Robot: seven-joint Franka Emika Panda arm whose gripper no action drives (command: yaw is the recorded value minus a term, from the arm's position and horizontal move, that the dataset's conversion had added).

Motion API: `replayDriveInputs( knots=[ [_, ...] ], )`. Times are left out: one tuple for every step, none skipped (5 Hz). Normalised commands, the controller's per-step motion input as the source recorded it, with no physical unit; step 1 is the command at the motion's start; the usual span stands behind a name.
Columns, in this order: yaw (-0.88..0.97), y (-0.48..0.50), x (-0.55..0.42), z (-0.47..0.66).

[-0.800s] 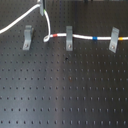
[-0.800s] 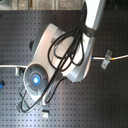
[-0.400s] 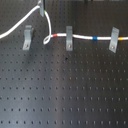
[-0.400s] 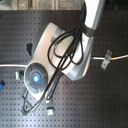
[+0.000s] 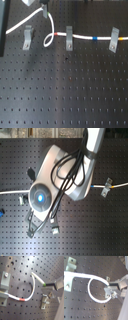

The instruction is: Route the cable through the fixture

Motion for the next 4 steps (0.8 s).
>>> replayDriveInputs(
  knots=[
    [-0.09,-0.666,-0.357,-0.05],
    [-0.35,-0.173,-0.525,-0.01],
    [-0.88,-0.007,-0.302,0.01],
    [-0.8,-0.015,-0.359,0.01]
  ],
)
